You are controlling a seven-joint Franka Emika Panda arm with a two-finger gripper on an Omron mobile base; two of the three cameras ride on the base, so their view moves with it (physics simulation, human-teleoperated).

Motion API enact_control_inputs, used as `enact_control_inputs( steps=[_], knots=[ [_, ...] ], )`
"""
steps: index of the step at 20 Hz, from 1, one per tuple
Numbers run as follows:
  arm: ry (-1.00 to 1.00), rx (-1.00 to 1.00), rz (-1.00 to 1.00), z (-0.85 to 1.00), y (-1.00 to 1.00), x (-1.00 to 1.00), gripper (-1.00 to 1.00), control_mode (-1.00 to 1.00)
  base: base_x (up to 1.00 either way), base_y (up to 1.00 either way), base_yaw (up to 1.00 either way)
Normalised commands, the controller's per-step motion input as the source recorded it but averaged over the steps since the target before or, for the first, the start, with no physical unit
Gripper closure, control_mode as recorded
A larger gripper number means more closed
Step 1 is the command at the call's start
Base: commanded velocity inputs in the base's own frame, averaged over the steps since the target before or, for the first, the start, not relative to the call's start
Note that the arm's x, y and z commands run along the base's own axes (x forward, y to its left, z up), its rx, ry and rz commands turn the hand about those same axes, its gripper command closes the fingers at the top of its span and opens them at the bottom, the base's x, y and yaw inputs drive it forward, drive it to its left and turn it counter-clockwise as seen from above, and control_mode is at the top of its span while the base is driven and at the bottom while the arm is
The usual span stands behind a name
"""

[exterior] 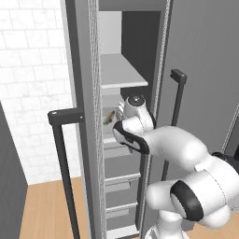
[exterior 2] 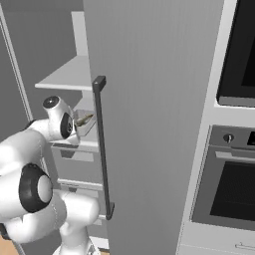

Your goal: Take the meat container that has the fish and place it on the second highest rack of the freezer. Then take the vegetable container that has the avocado and corn and place it on the highest rack of the freezer.

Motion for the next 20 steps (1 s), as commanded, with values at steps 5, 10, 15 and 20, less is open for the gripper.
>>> enact_control_inputs(
  steps=[5,10,15,20],
  knots=[
    [0.04,-0.01,0.05,0.55,-0.32,-0.81,-1.00,-1.00,0.00,0.00,0.00],
    [0.15,-0.15,0.17,0.68,-0.02,-0.96,-1.00,-1.00,0.00,0.00,0.00],
    [0.17,-0.23,0.27,0.60,-0.07,-0.99,-1.00,-1.00,0.00,0.00,0.00],
    [0.11,-0.19,0.33,0.19,-0.23,-1.00,-1.00,-1.00,0.00,0.00,0.00]
  ],
)
